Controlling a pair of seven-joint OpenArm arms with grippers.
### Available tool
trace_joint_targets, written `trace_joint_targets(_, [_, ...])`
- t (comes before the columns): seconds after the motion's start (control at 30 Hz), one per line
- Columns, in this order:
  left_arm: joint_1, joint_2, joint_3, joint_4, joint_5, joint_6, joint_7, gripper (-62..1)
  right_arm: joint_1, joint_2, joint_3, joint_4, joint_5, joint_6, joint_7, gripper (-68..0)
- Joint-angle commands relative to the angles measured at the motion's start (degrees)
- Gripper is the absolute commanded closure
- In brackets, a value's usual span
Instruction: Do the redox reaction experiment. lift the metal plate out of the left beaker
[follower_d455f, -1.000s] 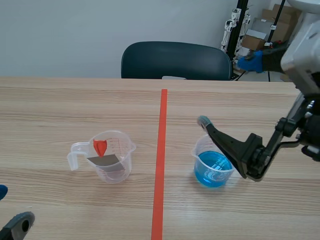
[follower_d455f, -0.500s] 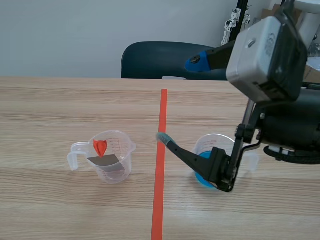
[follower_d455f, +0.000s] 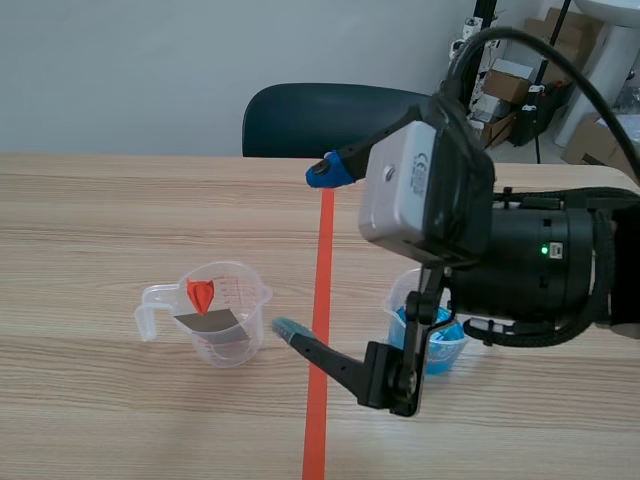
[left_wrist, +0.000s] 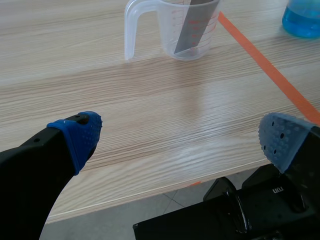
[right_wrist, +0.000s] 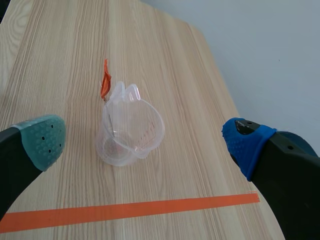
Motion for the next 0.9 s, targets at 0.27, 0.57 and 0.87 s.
trace_joint_targets(0.27, [-5.14,0.2,0.26,0.94,-0.28,-0.04,-0.66,-62.3,8.98,-2.75,-8.83,-4.59,-0.52,-0.22,1.25,-67.9])
trace_joint_targets(0.57, [-6.21,0.2,0.26,0.94,-0.39,0.04,-0.52,-62.3,14.73,-7.23,-15.23,-10.19,-0.9,-0.22,1.2,-67.9])
trace_joint_targets(0.87, [-6.21,-0.13,0.26,0.94,-0.37,1.18,10.25,-62.3,17.57,-10.49,-19.06,-13.11,-2.45,-0.2,1.05,-67.9])
